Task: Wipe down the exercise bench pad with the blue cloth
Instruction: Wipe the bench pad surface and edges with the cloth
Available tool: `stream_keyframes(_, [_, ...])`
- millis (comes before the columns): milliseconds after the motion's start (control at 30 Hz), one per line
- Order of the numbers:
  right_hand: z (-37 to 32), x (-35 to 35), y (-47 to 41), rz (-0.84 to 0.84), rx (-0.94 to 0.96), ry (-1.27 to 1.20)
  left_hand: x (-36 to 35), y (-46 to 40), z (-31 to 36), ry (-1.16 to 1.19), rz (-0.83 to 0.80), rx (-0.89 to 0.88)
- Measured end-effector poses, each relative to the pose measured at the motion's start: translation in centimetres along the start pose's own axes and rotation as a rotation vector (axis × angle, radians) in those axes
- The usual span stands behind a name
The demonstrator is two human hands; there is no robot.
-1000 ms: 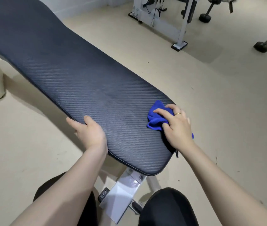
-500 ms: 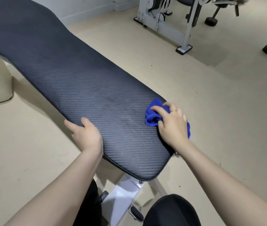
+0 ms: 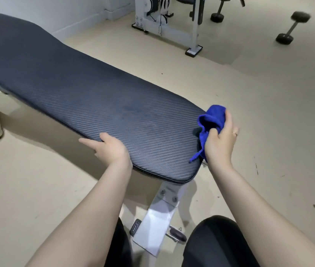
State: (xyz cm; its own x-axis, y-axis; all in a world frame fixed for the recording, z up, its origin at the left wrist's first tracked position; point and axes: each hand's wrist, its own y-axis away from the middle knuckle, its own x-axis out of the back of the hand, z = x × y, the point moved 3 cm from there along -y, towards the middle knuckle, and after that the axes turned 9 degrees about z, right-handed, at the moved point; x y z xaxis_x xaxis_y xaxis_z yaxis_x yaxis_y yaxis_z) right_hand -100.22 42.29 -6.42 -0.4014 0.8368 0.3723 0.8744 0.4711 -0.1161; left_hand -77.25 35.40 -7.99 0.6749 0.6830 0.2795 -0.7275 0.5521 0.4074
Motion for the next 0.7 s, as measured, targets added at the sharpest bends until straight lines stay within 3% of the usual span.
stream_keyframes(67, [2.4, 1.3, 1.5, 0.010, -0.339, -0.147, 0.1, 0.1, 0.2, 0.044, -0.036, 0.015])
stream_keyframes(133, [4.0, 1.3, 3.9, -0.111, -0.658, -0.315, 0.6, 0.4, 0.1, 0.117, -0.110, 0.051])
stream_keyframes(200, [4.5, 1.1, 6.7, -0.158, -0.821, -0.403, 1.5, 1.5, -0.7, 0.150, -0.196, 0.105])
stream_keyframes(433, [4.1, 0.6, 7.8, -0.096, -0.829, -0.407, 3.0, 7.6, -2.7, 0.119, -0.394, 0.317])
stream_keyframes(533, [2.8, -0.4, 4.0, -0.011, -0.768, -0.479, 1.2, 7.0, -2.0, 0.060, -0.298, 0.320])
stream_keyframes(700, [1.7, 1.1, 5.2, -0.089, -0.759, -0.423, 1.1, 7.8, -0.6, -0.045, -0.155, 0.346])
